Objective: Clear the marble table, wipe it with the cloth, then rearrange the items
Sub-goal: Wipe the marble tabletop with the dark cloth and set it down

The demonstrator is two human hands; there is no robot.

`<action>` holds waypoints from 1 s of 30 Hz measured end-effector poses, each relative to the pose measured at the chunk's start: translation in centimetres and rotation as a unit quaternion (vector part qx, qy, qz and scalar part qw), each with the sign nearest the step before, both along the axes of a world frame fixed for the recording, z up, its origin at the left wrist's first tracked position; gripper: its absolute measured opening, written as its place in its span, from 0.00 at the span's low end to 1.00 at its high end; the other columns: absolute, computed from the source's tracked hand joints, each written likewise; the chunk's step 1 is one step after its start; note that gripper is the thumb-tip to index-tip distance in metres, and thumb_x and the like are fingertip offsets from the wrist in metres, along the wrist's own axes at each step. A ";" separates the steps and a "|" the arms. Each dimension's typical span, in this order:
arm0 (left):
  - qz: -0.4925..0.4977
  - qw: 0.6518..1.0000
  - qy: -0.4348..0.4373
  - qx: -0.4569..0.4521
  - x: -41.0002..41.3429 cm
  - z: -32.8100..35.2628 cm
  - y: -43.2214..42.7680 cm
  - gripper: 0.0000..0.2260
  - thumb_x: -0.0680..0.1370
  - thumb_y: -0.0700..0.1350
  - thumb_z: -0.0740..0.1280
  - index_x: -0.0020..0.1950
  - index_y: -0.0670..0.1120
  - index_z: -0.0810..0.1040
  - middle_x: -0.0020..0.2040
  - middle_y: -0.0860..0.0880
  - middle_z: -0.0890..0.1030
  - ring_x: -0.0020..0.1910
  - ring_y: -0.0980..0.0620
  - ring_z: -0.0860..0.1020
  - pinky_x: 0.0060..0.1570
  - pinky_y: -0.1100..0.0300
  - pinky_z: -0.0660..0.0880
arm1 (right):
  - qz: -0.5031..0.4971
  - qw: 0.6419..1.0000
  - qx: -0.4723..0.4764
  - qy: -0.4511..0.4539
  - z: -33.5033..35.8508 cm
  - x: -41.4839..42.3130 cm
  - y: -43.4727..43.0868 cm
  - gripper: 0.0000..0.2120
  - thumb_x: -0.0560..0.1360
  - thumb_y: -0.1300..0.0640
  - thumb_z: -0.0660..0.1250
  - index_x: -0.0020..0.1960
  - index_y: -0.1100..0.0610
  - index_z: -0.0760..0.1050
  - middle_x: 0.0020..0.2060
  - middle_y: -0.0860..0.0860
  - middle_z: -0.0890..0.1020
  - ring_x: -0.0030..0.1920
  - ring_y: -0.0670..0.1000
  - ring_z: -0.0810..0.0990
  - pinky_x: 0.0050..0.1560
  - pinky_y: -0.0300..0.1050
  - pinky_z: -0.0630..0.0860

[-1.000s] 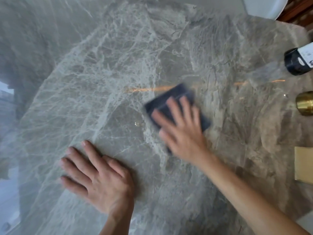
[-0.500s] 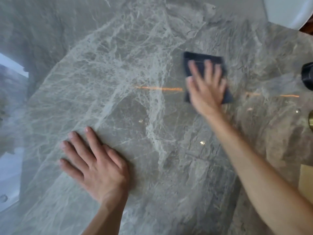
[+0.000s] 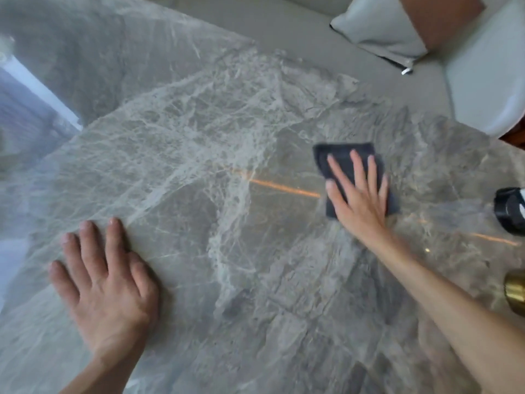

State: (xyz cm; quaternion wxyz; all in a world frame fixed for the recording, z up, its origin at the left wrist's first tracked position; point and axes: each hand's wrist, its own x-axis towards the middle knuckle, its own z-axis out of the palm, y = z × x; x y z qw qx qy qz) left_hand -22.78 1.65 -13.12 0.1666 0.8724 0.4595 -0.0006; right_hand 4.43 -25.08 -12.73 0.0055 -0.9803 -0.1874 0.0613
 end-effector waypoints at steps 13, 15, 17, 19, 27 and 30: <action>0.005 1.000 -0.011 0.017 -0.4 -0.1 -0.1 0.25 0.79 0.51 0.48 0.77 0.55 0.56 0.79 0.46 0.54 0.79 0.46 0.48 0.77 0.43 0.44 | 0.454 0.889 -0.055 0.014 0.5 -6.9 -4.2 0.25 0.78 0.35 0.48 0.75 0.33 0.51 0.78 0.49 0.55 0.78 0.59 0.50 0.71 0.70 0.56; 0.007 1.000 -0.012 0.016 -0.5 -0.2 0.0 0.26 0.78 0.52 0.48 0.77 0.55 0.55 0.80 0.46 0.53 0.79 0.47 0.47 0.77 0.44 0.44 | 0.286 0.957 -0.052 -0.002 0.2 -2.4 -2.3 0.26 0.78 0.34 0.44 0.75 0.32 0.47 0.79 0.49 0.53 0.78 0.58 0.49 0.70 0.69 0.57; 0.004 1.000 -0.014 0.023 -0.6 -0.2 0.0 0.26 0.78 0.52 0.47 0.77 0.55 0.55 0.80 0.47 0.53 0.79 0.48 0.47 0.77 0.45 0.43 | 0.121 0.992 -0.023 -0.003 -0.1 0.2 1.5 0.26 0.77 0.34 0.44 0.74 0.32 0.46 0.79 0.48 0.52 0.78 0.57 0.48 0.71 0.69 0.54; 0.000 0.999 -0.019 0.030 -0.5 -0.3 0.0 0.26 0.78 0.53 0.47 0.77 0.55 0.55 0.80 0.48 0.53 0.79 0.48 0.47 0.77 0.45 0.43 | 0.060 0.998 0.002 0.003 -0.3 0.4 5.5 0.25 0.78 0.35 0.45 0.74 0.32 0.47 0.79 0.48 0.51 0.78 0.58 0.47 0.72 0.69 0.50; -0.005 0.991 -0.132 -0.028 -1.3 0.5 0.0 0.26 0.77 0.48 0.52 0.77 0.53 0.59 0.79 0.49 0.57 0.79 0.49 0.49 0.78 0.47 0.42 | 0.285 0.957 0.049 0.005 -0.4 -13.8 10.7 0.28 0.77 0.34 0.50 0.75 0.35 0.52 0.79 0.46 0.54 0.79 0.53 0.49 0.75 0.61 0.52; 0.048 0.942 -0.327 -0.063 -5.1 2.1 -0.9 0.23 0.77 0.41 0.57 0.72 0.45 0.68 0.73 0.51 0.69 0.77 0.52 0.58 0.78 0.48 0.44 | 0.305 0.948 0.087 0.019 -0.3 -20.8 9.4 0.29 0.76 0.35 0.53 0.76 0.37 0.53 0.78 0.46 0.55 0.79 0.53 0.49 0.74 0.59 0.53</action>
